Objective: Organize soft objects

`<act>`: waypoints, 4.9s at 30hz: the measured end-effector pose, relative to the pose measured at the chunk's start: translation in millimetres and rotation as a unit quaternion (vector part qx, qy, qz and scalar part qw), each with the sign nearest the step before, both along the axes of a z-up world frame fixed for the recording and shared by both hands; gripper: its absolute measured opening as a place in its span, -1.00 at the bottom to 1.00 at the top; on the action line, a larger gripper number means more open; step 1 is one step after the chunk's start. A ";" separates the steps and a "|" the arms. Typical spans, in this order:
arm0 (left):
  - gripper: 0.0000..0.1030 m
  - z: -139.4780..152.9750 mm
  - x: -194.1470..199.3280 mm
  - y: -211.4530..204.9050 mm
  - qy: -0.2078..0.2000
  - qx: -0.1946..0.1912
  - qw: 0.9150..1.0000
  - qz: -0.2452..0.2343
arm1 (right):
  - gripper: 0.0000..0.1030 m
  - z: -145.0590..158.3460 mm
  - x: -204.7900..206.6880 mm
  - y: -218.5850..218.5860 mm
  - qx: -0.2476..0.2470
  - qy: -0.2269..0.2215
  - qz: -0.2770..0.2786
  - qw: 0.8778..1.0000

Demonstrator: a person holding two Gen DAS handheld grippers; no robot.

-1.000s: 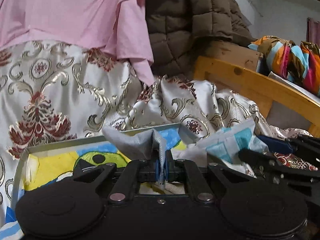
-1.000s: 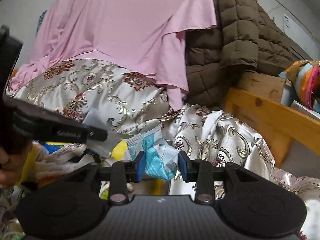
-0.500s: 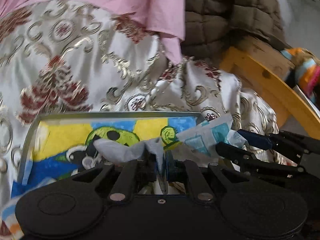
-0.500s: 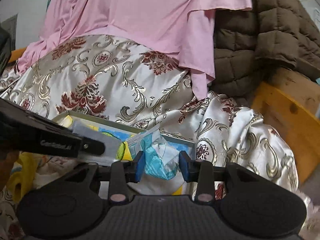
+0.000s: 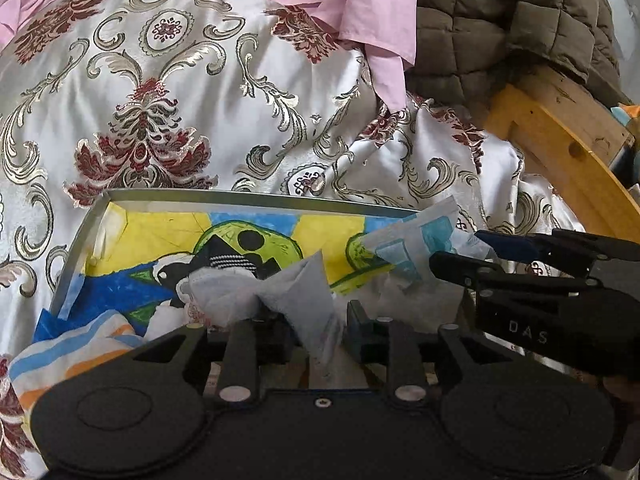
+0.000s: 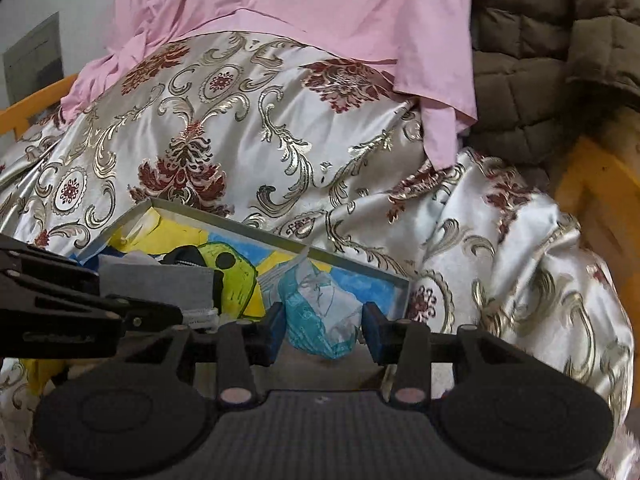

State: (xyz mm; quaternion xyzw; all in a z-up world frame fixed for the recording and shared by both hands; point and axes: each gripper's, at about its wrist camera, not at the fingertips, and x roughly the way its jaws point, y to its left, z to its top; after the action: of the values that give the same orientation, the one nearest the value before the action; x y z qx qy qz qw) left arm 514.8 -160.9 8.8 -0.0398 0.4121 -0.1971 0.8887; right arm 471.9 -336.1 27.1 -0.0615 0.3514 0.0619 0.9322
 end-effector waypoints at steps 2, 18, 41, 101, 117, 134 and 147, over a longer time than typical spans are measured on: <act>-0.36 -1.3 -0.3 1.9 -0.005 0.003 1.000 -0.001 | -0.04 -1.1 3.3 0.4 -0.002 -0.002 -0.001 1.000; 0.31 8.4 -54.5 36.0 -0.060 0.013 0.998 -0.024 | 0.50 17.9 -63.0 37.7 -0.009 -0.036 -0.084 0.996; 0.90 102.0 -346.8 142.7 -0.155 -0.008 0.979 0.136 | 0.99 115.4 -317.3 72.3 0.084 -0.110 -0.102 0.985; 0.98 38.2 -500.8 186.3 -0.122 0.069 0.970 0.200 | 1.00 33.5 -456.5 129.9 0.110 -0.003 -0.121 0.987; 0.98 38.1 -499.8 186.1 -0.122 0.071 0.970 0.198 | 1.00 33.2 -456.2 128.7 0.107 -0.006 -0.127 0.986; 0.98 38.0 -499.6 186.2 -0.121 0.069 0.970 0.199 | 1.00 33.3 -456.2 128.3 0.105 -0.007 -0.129 0.986; 0.98 38.0 -499.0 186.4 -0.118 0.068 0.971 0.198 | 1.00 32.7 -455.9 127.4 0.105 -0.006 -0.130 0.986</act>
State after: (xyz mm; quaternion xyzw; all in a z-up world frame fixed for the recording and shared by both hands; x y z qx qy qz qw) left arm 15.8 25.6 46.8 -0.0363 0.3003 0.0085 0.9531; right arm 15.9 -208.7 59.8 0.0825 0.3423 -0.0236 0.9356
